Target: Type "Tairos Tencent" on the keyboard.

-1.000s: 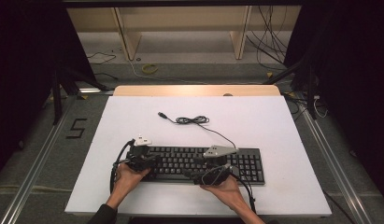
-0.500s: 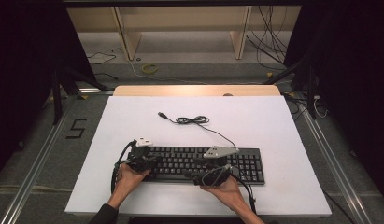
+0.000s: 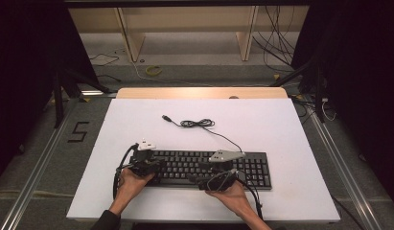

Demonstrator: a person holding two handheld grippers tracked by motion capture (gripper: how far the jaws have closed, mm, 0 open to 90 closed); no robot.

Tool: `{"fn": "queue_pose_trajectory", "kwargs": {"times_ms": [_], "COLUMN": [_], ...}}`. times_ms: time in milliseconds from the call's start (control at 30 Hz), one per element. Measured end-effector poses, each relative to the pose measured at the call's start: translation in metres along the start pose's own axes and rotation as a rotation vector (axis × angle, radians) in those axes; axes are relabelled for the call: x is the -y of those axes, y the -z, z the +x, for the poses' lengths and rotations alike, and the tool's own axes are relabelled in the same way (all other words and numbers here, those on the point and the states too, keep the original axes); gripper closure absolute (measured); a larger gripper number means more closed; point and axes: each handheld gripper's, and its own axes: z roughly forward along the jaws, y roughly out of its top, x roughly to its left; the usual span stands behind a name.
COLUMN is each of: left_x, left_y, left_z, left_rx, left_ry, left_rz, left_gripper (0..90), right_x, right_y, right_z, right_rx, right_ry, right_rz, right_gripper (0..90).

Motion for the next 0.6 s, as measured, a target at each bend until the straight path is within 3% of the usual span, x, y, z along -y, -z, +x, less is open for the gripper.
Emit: {"fn": "queue_pose_trajectory", "kwargs": {"times_ms": [267,600], "left_x": [-0.001,0.0], "left_y": [0.008,0.015], "left_z": [0.002,0.002], "left_rx": [0.014,0.035], "left_ry": [0.014,0.028], "left_rz": [-0.026,-0.044], "left_gripper": [86.4,77.0], "right_x": [0.0,0.0], "right_y": [-0.001,-0.002], "right_z": [0.0,0.001], "right_rx": [0.001,0.0], "right_ry": [0.002,0.007], "right_rz": [0.002,0.006], "right_gripper": [36.5,36.8]}}
